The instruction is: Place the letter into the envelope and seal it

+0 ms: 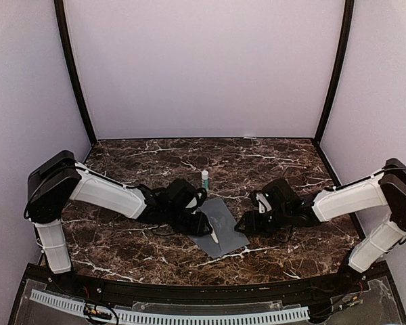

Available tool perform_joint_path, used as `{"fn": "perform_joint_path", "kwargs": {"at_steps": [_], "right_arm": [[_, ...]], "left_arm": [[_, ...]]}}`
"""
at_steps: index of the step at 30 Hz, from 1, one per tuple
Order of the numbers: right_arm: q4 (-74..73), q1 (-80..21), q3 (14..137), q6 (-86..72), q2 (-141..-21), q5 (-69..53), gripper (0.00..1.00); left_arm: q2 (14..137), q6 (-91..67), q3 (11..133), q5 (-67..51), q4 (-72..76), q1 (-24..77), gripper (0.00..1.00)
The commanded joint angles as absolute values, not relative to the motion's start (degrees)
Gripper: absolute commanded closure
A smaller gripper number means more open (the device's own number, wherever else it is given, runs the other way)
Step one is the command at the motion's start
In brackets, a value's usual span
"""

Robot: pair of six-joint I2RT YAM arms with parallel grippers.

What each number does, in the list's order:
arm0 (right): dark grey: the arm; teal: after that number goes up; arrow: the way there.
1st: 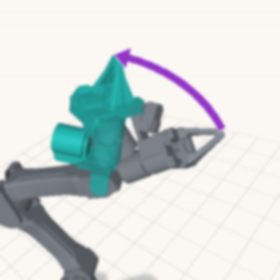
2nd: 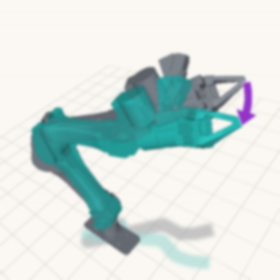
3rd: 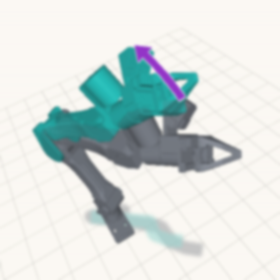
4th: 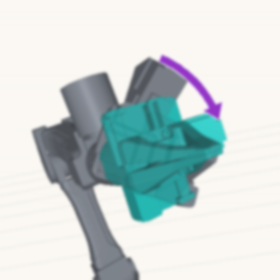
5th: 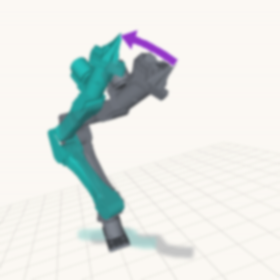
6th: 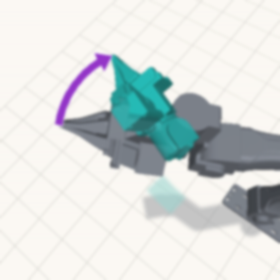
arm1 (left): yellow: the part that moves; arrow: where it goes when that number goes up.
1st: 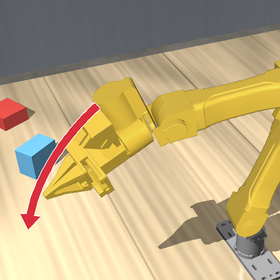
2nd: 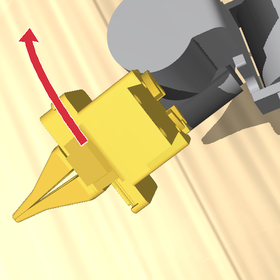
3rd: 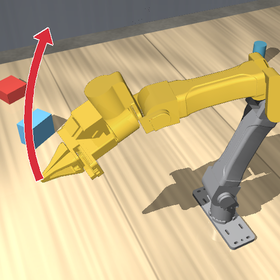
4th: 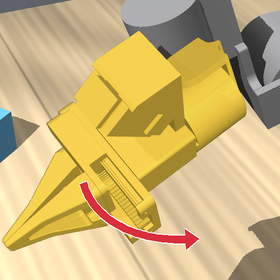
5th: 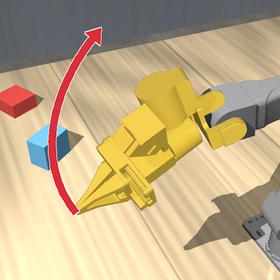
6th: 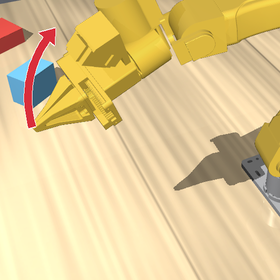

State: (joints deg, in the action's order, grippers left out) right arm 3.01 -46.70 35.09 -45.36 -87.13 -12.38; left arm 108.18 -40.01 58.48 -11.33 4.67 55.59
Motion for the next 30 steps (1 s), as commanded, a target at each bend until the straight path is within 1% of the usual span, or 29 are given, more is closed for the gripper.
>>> {"fn": "perform_joint_path", "kwargs": {"at_steps": [1,3,7,14,25,30], "right_arm": [[4.48,-48.36,34.28,-46.85,-86.56,-12.71,0.4],[5.09,-48.79,34.45,-47.06,-87.17,-12.74,0.4],[6.07,-49.42,35.1,-47.18,-88.58,-13.21,0.41],[6.84,-50.94,36.23,-47.61,-90.63,-13.58,0.42],[7.65,-52.45,37.49,-48.52,-92.38,-13.54,0.43],[7.29,-52.64,37.92,-48.44,-92.3,-13.06,0.43]], "left_arm": [[105.97,-43.2,55.63,-13.22,6.92,56.57,0.68],[106.61,-43.9,55.25,-14.0,8.26,56.6,0.69],[107.77,-44.08,55.41,-14.23,9.45,56.65,0.73],[108.99,-43.68,56.16,-14.28,10.37,56.62,0.74],[110.62,-45.58,55.29,-17.63,14.67,56.65,0.77],[110.5,-45.0,55.49,-16.56,13.86,56.65,0.77]]}}
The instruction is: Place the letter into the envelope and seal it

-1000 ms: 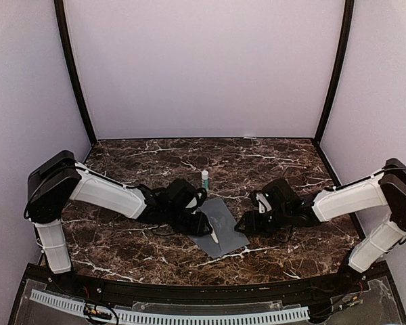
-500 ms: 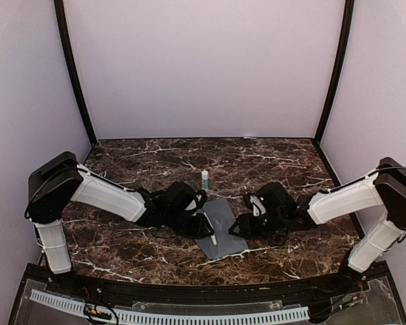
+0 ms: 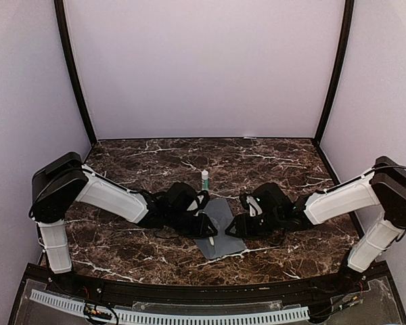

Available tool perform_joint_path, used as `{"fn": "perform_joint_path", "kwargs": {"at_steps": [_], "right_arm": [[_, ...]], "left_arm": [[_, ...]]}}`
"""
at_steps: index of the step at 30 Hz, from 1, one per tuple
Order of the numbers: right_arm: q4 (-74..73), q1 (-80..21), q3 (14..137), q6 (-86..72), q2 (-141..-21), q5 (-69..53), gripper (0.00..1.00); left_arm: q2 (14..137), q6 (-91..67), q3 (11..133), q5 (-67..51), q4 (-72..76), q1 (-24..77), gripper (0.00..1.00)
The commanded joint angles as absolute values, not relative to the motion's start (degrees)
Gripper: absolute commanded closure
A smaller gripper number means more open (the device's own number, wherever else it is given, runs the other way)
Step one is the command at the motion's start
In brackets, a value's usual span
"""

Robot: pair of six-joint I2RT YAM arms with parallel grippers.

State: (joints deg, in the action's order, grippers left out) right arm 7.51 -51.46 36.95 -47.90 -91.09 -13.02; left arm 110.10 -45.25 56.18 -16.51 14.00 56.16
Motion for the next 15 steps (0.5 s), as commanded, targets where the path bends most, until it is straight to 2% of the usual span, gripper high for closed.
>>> {"fn": "perform_joint_path", "kwargs": {"at_steps": [1,4,6,12,15], "right_arm": [[6.91,-52.62,37.96,-48.32,-91.94,-12.63,0.43],[4.3,-52.63,38.36,-47.49,-89.67,-10.37,0.42],[1.81,-52.64,38.93,-46.38,-87.4,-8.27,0.39],[-7.34,-52.65,43.8,-41.48,-80.98,-1.08,0.3],[-11.35,-52.65,48.29,-38.25,-79.75,3.23,0.26]], "left_arm": [[110.0,-44.82,55.38,-16.19,13.46,56.66,0.77],[107.26,-42.89,55.16,-12.59,11.75,56.66,0.76],[102.31,-40.36,55.41,-10.39,9.69,56.49,0.71],[91.34,-30.05,59.82,-10.6,-4.31,51.72,0.43],[87.61,-23.71,62.32,-13.03,-11.6,45.73,0.29]]}}
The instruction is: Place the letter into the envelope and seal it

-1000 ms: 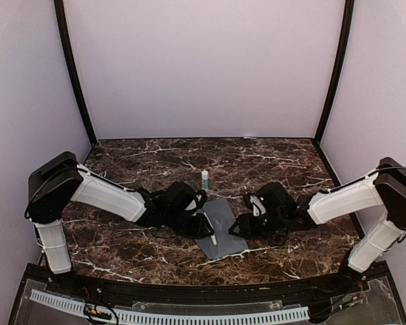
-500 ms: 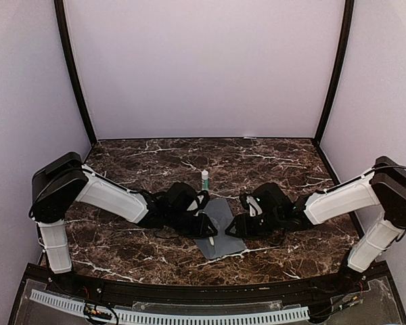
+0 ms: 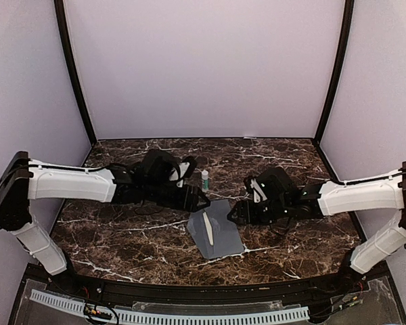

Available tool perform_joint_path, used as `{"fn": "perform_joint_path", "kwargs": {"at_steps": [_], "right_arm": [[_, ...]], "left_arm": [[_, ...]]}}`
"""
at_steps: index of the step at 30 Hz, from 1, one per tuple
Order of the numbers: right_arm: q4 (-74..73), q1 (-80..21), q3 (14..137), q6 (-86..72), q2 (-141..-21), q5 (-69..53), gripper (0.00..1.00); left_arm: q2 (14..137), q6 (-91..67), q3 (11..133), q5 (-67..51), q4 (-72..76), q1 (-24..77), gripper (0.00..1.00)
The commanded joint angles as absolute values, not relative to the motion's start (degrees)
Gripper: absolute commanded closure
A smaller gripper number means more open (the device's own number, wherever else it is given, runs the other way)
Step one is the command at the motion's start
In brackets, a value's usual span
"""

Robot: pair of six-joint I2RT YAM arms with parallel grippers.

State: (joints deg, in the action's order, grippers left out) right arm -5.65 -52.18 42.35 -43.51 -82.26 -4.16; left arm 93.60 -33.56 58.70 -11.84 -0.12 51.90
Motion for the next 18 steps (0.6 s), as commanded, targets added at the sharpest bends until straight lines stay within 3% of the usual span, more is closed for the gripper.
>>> {"fn": "perform_joint_path", "kwargs": {"at_steps": [1,7,12,18], "right_arm": [[-12.09,-52.65,49.85,-37.28,-79.58,4.05,0.24],[-15.24,-52.64,60.86,-34.18,-85.2,8.43,0.21],[-19.65,-52.56,72.87,-32.2,-94.95,11.52,0.21],[-22.76,-51.16,87.01,-30.59,-108.91,11.45,0.22]], "left_arm": [[86.22,-22.53,62.89,-14.77,-12.88,44.09,0.26],[82.03,-13.76,67.77,-19.55,-19.04,27.49,0.12],[77.39,-16.1,63.43,-28.19,-11.71,15.7,0.1],[70.63,-14.73,58.51,-21.93,-10.8,8.48,0.11]]}}
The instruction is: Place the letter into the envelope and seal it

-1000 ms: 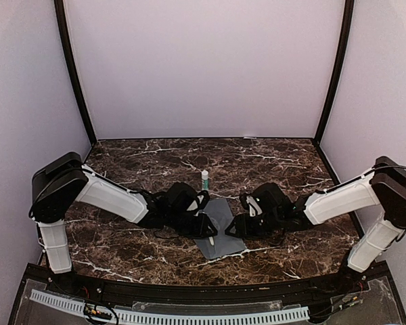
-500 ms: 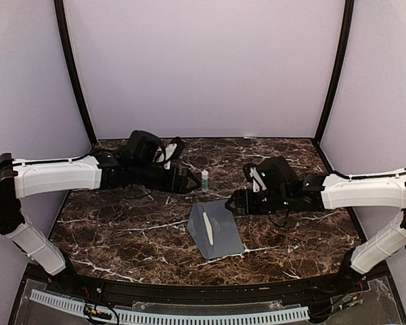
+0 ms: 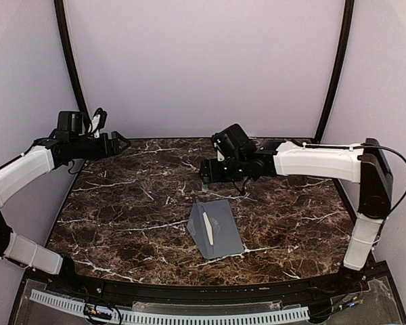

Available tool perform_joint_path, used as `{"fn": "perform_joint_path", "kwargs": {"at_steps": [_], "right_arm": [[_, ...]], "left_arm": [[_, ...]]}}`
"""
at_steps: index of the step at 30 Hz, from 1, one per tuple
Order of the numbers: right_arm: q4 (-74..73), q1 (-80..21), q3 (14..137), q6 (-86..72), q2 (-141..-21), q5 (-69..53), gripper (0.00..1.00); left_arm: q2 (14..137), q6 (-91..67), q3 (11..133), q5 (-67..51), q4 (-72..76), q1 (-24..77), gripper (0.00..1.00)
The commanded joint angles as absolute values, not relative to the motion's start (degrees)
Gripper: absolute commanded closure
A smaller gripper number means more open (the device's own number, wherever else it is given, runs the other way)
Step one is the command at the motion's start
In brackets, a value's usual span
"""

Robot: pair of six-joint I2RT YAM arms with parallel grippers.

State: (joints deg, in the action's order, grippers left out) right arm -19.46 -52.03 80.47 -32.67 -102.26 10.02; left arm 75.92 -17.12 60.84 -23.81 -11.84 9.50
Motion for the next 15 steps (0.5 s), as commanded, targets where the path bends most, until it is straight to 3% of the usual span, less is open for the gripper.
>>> {"fn": "perform_joint_path", "kwargs": {"at_steps": [1,8,15], "right_arm": [[-23.37,-50.82,89.23,-30.21,-111.04,11.33,0.22],[-28.96,-48.35,103.06,-28.76,-122.87,13.67,0.27],[-28.58,-46.84,107.39,-28.26,-126.68,13.18,0.44]], "left_arm": [[70.12,-13.28,58.3,-19.22,-11.07,8.46,0.11],[68.85,-10.71,58.81,-13.92,-12.73,8.46,0.11],[70.15,-11.6,58.73,-16.58,-12.43,8.44,0.11]]}}
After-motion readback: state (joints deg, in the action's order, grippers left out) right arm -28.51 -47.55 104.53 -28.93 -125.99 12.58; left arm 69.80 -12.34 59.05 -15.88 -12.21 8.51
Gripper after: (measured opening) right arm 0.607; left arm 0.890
